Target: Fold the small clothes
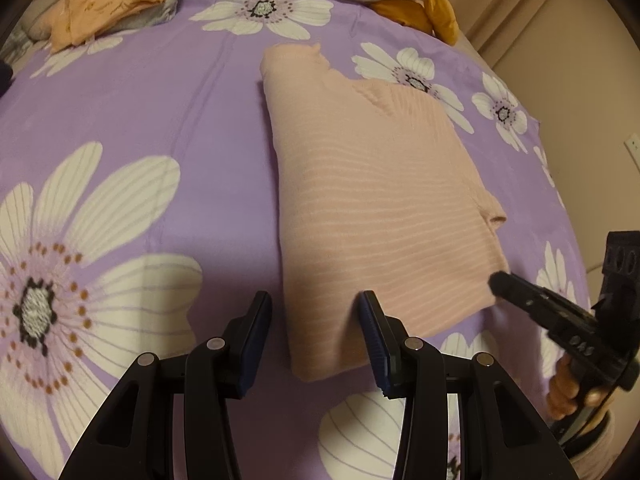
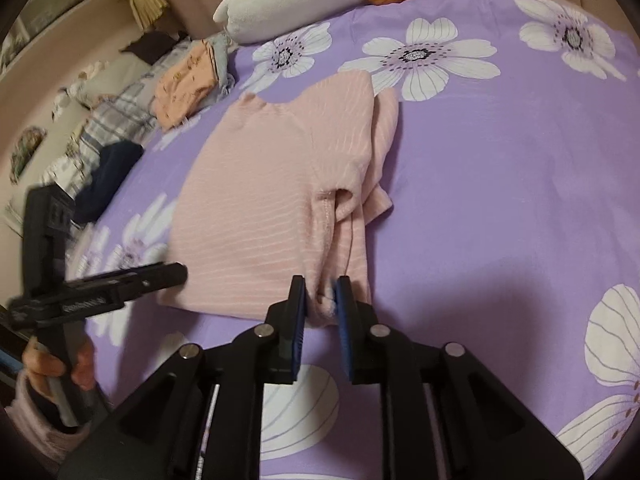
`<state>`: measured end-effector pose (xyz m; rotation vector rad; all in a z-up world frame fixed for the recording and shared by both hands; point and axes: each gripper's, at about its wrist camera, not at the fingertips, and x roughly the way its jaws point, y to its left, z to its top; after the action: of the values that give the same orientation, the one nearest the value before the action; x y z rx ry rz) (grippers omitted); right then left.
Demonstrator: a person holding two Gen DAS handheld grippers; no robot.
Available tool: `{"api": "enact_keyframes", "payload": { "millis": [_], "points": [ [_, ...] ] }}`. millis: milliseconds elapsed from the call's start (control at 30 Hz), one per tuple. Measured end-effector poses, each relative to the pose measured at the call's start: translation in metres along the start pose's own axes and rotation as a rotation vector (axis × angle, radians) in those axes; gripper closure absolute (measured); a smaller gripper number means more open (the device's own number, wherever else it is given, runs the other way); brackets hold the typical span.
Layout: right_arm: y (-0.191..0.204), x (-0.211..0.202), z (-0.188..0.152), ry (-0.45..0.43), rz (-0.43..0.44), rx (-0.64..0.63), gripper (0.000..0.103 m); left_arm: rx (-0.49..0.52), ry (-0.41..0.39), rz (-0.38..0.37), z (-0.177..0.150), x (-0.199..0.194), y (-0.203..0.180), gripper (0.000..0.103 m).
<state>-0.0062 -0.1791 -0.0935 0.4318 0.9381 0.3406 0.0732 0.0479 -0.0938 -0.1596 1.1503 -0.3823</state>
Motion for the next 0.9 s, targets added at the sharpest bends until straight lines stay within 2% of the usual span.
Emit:
{"api": "enact_keyframes", "payload": {
  "millis": [33,200,367,767,800,867,900],
  "points": [
    [-0.002,-0.004,0.004,-0.021,0.014,0.015,0.067,0.001,-0.004,0.004,0.003,-0.001,0.0,0.06],
    [-0.003,-0.011,0.024,-0.078,0.013,0.02,0.067,0.012,-0.03,0.017,0.019,-0.001,0.001,0.06],
    [-0.005,0.002,0.052,-0.098,-0.004,0.0,0.067,0.026,-0.043,0.028,0.038,0.006,0.0,0.06],
    [-0.007,0.055,0.1,-0.039,-0.05,-0.048,0.069,0.018,-0.042,0.024,0.071,0.026,0.005,0.059],
    [-0.006,0.06,0.102,-0.031,-0.056,-0.057,0.069,0.012,-0.042,0.02,0.072,0.027,0.006,0.056],
    [-0.005,0.07,0.106,-0.009,-0.079,-0.073,0.075,0.002,-0.04,0.009,0.075,0.029,0.009,0.056],
    [-0.006,0.075,0.107,0.004,-0.089,-0.075,0.081,-0.006,-0.037,0.003,0.076,0.03,0.011,0.055]
  ]
}}
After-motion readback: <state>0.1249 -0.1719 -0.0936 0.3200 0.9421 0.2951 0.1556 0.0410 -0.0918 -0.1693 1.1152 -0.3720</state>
